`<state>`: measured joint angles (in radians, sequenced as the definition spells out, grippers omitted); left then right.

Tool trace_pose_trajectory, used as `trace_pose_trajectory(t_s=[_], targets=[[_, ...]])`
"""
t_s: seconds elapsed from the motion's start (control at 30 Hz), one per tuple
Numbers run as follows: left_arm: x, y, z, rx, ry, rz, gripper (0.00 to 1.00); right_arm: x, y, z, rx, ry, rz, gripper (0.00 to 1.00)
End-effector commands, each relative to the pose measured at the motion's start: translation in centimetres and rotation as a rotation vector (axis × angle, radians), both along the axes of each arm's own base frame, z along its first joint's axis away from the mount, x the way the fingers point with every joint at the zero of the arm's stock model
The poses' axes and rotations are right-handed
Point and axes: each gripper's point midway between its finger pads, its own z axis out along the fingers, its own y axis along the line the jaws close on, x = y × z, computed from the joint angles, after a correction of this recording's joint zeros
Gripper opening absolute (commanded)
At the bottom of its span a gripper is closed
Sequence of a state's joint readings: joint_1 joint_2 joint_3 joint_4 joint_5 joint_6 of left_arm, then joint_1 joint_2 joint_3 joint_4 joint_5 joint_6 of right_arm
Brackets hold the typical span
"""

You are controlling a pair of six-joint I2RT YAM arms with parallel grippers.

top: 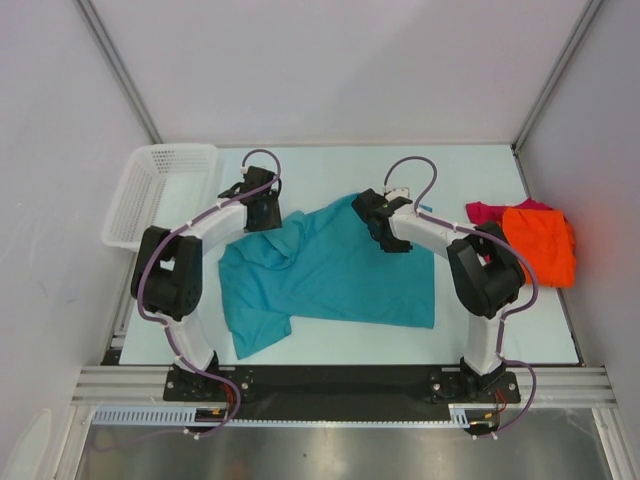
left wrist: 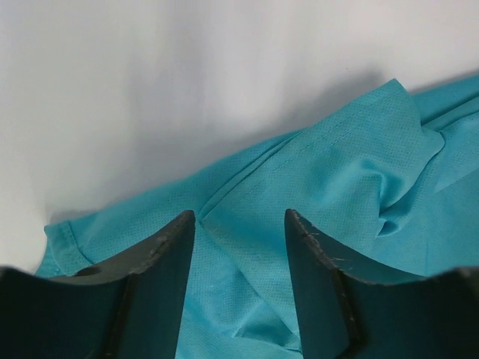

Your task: Fold and stack the t-shirts

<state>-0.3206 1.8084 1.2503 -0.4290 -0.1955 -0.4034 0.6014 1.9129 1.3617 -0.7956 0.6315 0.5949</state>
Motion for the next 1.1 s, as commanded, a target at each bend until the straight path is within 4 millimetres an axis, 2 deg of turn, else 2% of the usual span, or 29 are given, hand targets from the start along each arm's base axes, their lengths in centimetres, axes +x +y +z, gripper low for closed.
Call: trace_pose_trajectory(t_s=[0.0, 0.27, 0.4, 0.5, 0.53, 0.7, 0.8, 0.87, 0.9, 0.97, 1.03, 1.07], targets=[[0.5, -1.0, 0.5, -0.042, -0.032, -0.005, 0.55, 0.9, 0.1, 1.3, -0.003, -0.047, -0.016, 0.20], [0.6, -1.4, -0.4, -0.055, -0.018, -0.008, 0.52, 1.2, -0.8, 1.6, -0.014, -0.050, -0.032, 0.20], [0.7, -1.7, -0.8, -0.069, -0.012, -0.013, 0.45, 1.5, -1.1, 1.9, -0.010, -0.060, -0.040, 0.20], [0.9, -2.2, -0.6, -0.094, -0.025, -0.032, 0.38, 1.9, -1.3, 2.2, -0.011, -0.066, -0.044, 0.20], [0.8, -2.3, -0.7, -0.099, -0.025, -0.036, 0.31, 1.9, -1.3, 2.1, -0.011, -0.063, -0.042, 0.20], [0.9, -2.7, -0.3, -0.114, -0.036, -0.056, 0.21, 2.3, -1.6, 2.1, -0.013, -0.069, -0.049, 0.21], [0.8, -2.6, 0.1, -0.115, -0.049, -0.055, 0.09, 2.9, -2.1, 2.1, -0.015, -0.071, -0.057, 0.21], [0.8, -2.6, 0.8, -0.118, -0.064, -0.056, 0.01, 4.1, -2.5, 2.3, -0.003, -0.085, -0.069, 0.21], [0.7, -2.5, 0.8, -0.118, -0.064, -0.056, 0.00, 4.8, -2.7, 2.0, -0.004, -0.080, -0.077, 0.21], [0.6, -2.6, 1.3, -0.122, -0.073, -0.064, 0.00, 6.9, -3.0, 3.1, 0.008, -0.113, -0.092, 0.21], [0.5, -2.7, 1.4, -0.123, -0.075, -0.068, 0.00, 8.2, -3.3, 2.5, -0.001, -0.103, -0.101, 0.22], [0.5, -2.8, 1.5, -0.125, -0.076, -0.073, 0.00, 9.8, -3.4, 3.7, 0.011, -0.134, -0.108, 0.22]])
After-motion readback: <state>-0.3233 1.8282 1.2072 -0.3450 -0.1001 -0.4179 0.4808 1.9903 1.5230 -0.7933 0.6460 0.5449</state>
